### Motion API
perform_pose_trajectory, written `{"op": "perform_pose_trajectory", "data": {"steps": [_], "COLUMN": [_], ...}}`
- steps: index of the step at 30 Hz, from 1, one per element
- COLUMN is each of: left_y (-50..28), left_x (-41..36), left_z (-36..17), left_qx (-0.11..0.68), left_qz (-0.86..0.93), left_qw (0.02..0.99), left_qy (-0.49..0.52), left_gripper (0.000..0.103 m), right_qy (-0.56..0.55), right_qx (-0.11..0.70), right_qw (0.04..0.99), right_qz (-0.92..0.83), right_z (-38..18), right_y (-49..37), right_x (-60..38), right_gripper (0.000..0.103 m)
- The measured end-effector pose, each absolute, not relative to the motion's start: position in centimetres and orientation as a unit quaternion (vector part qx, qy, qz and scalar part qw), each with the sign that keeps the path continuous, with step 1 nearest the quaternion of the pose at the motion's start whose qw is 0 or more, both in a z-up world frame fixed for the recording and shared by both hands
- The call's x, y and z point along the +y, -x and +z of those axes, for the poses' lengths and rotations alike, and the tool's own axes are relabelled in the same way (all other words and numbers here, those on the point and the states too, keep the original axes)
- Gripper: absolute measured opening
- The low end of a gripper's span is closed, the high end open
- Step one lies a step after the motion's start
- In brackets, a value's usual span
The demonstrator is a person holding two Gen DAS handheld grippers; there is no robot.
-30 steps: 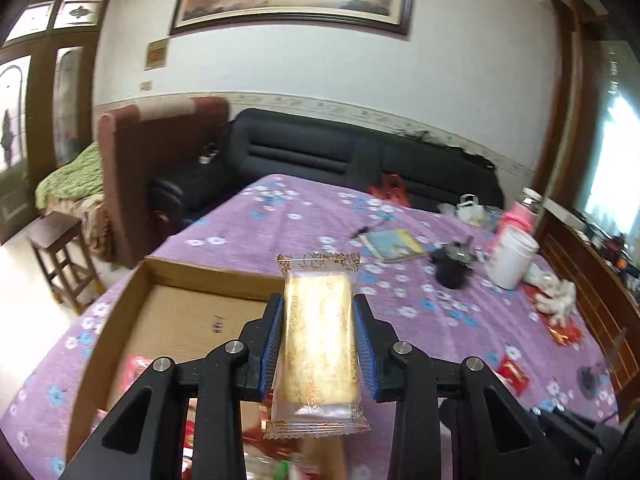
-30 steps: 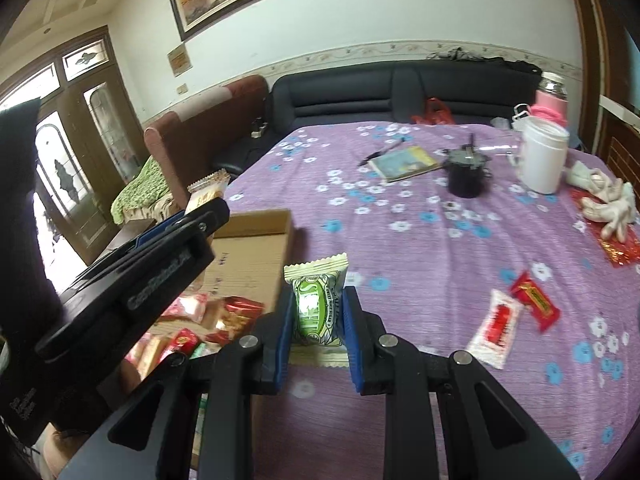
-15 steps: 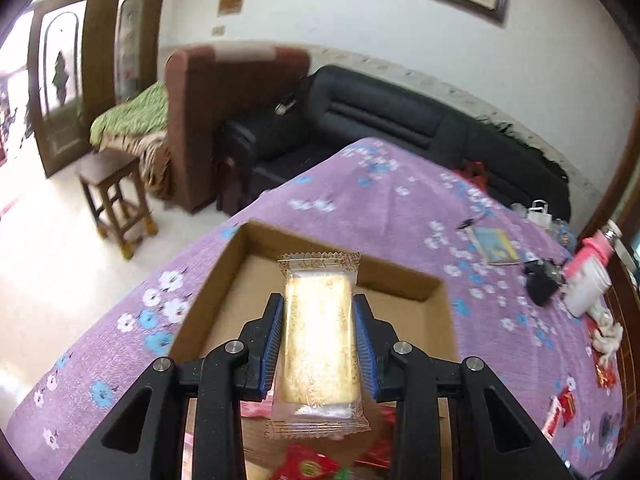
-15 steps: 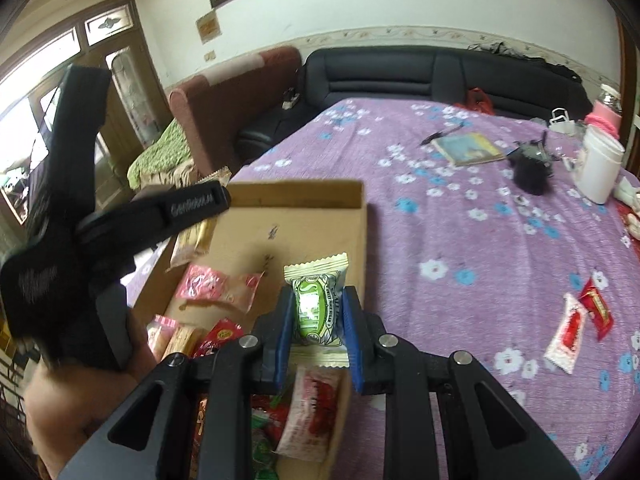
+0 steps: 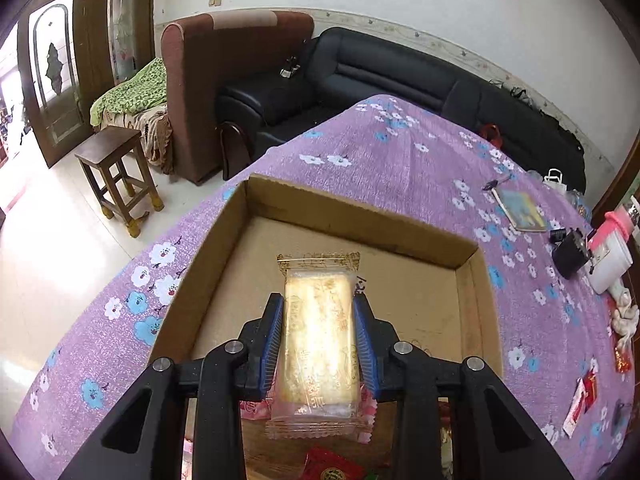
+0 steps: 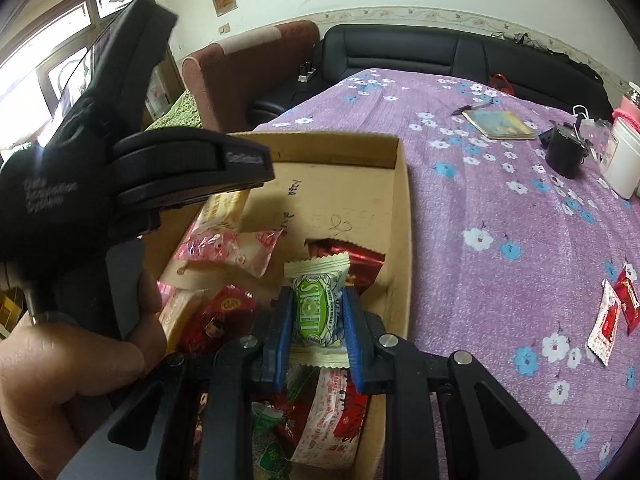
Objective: Organize snacks
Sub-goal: 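Carry the biscuit pack and green candy over the cardboard tray with both tools, then open both tools to release the biscuit pack and green candy into the tray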
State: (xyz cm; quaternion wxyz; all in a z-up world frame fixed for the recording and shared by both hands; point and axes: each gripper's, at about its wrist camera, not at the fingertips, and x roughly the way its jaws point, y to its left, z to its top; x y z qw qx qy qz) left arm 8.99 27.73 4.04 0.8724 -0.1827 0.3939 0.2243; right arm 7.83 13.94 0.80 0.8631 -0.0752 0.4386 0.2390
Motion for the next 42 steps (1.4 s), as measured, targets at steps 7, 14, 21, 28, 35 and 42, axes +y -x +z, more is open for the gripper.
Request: {"op": "perform_pose_trajectory", "data": {"steps": [7,14,21,28,35,42], "left_y": [-9.3,-9.6,-9.6,-9.5,-9.1,-8.8], "left_x": [27.2,27.2,27.1,26.8,26.8,26.9], "left_z": [3.6,3.3,3.2,3.7,4.3,5.0], "left_qx": [0.401,0.408,0.410,0.400,0.389,0.374], "left_qz": [0.225,0.227,0.224,0.222,0.225,0.225], "left_qw": [0.872,0.869,0.869,0.874,0.878,0.884], "left_qy": [0.168,0.162,0.162,0.163,0.165,0.166], "left_gripper": [0.037,0.037,0.045,0.059,0.059,0.059], "right_qy": [0.084,0.087,0.094,0.095,0.099,0.099], "right_qx": [0.440,0.438,0.429,0.424,0.415,0.412], "right_qw": [0.859,0.859,0.864,0.865,0.869,0.870], "right_qz": [0.248,0.251,0.249,0.252,0.251,0.253], "right_z": [0.2,0.3,0.6,1.0,1.2,1.5], "right_y": [-7.0,-6.9,-6.7,-6.5,-6.4,-6.3], "right_x": [14.2,13.8,13.6,13.5,13.5,13.4], "right_gripper": [0.023,0.023,0.024,0.024,0.031,0.031]}}
